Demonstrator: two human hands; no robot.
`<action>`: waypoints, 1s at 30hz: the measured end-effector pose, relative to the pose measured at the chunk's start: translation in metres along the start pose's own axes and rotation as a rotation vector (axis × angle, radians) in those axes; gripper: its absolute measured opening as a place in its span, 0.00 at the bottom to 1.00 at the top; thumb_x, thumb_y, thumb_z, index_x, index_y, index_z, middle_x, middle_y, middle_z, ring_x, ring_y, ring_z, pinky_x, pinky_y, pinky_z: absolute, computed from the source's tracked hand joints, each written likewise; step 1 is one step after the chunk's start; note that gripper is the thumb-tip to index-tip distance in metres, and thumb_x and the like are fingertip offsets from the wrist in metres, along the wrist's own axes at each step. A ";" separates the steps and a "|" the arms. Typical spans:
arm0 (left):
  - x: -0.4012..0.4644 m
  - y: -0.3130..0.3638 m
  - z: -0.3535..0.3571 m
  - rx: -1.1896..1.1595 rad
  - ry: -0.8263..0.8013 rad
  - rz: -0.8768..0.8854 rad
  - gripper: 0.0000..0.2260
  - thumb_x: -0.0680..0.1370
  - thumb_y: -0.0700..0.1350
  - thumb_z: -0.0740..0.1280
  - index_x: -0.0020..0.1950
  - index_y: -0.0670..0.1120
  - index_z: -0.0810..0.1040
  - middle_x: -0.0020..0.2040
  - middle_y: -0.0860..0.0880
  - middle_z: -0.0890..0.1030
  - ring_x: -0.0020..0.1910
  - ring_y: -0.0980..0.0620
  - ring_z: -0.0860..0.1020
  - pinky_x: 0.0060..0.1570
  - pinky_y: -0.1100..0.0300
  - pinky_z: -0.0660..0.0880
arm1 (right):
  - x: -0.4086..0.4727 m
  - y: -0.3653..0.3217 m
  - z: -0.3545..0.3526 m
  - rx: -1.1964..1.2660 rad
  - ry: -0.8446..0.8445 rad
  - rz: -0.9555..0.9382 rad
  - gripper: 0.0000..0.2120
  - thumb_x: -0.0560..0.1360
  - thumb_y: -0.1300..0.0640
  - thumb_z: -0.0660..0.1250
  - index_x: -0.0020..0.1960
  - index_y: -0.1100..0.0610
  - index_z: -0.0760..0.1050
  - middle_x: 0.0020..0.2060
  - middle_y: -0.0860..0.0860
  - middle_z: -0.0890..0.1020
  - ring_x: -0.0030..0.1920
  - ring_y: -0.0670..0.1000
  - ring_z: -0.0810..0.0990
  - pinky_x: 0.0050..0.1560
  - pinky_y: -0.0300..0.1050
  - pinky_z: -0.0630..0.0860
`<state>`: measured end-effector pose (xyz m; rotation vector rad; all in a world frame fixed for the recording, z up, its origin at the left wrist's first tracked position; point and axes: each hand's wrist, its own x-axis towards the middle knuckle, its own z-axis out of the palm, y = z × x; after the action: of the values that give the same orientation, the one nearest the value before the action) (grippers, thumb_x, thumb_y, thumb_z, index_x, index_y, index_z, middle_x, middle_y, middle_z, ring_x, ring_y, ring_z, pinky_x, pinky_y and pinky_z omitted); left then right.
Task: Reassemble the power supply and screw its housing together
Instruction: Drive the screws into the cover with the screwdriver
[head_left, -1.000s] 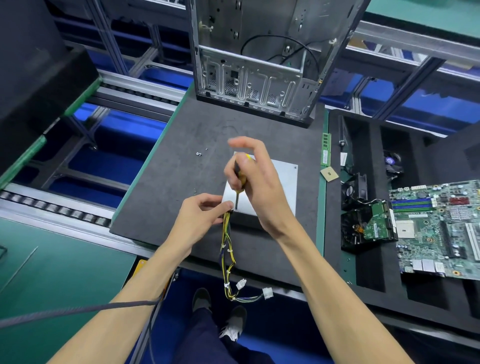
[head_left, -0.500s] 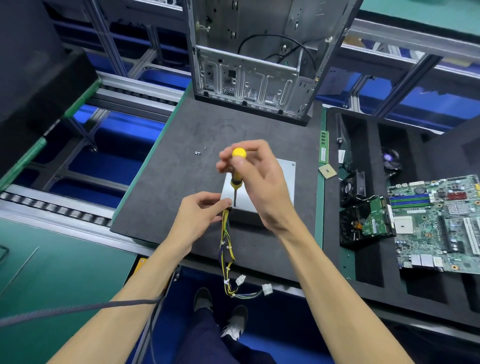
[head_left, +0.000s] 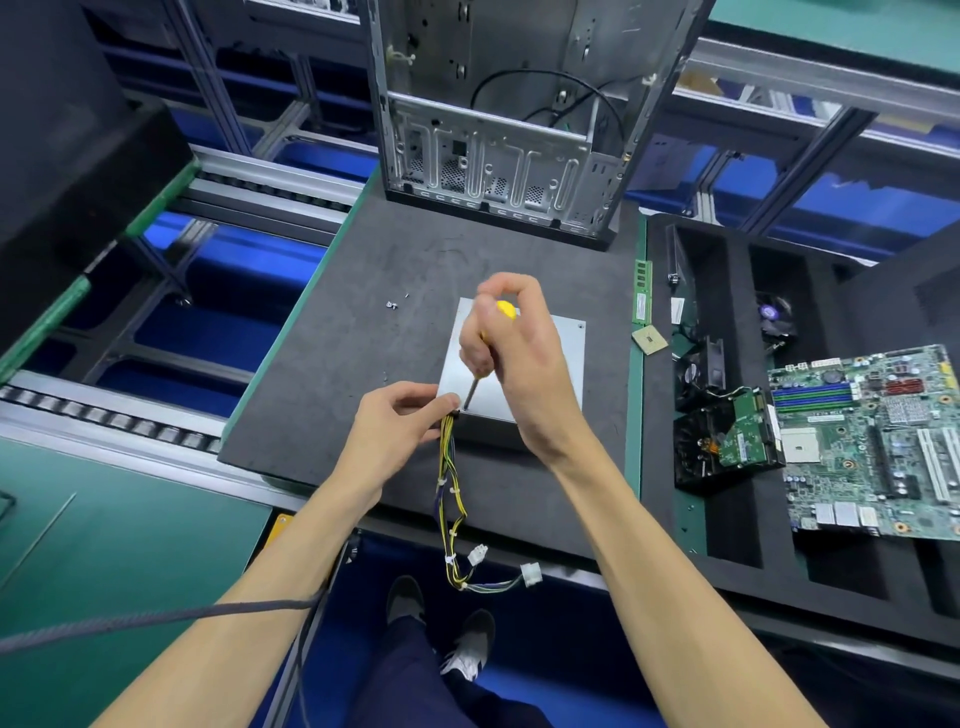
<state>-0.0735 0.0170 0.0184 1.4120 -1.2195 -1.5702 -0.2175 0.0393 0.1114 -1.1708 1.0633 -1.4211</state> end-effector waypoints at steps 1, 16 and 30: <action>0.000 0.000 0.000 0.000 0.005 0.001 0.07 0.75 0.47 0.76 0.52 0.48 0.85 0.43 0.54 0.87 0.47 0.58 0.85 0.45 0.63 0.82 | 0.000 0.000 0.000 0.004 -0.012 0.002 0.09 0.83 0.52 0.56 0.58 0.53 0.71 0.33 0.47 0.70 0.36 0.50 0.66 0.38 0.40 0.65; 0.002 -0.006 0.000 -0.003 0.023 -0.009 0.09 0.74 0.49 0.77 0.52 0.48 0.86 0.45 0.52 0.87 0.50 0.55 0.85 0.49 0.58 0.83 | -0.003 0.000 0.000 0.025 -0.014 0.012 0.15 0.83 0.54 0.53 0.64 0.53 0.74 0.38 0.45 0.72 0.40 0.48 0.68 0.44 0.42 0.66; -0.003 -0.001 0.003 -0.024 0.027 -0.015 0.10 0.75 0.47 0.76 0.54 0.45 0.85 0.46 0.49 0.87 0.51 0.53 0.85 0.52 0.54 0.83 | -0.008 0.001 -0.003 0.009 0.083 -0.080 0.11 0.78 0.58 0.69 0.48 0.53 0.66 0.34 0.54 0.74 0.33 0.50 0.73 0.37 0.40 0.71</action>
<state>-0.0756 0.0207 0.0179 1.4255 -1.1732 -1.5659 -0.2198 0.0471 0.1089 -1.1676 1.0759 -1.5474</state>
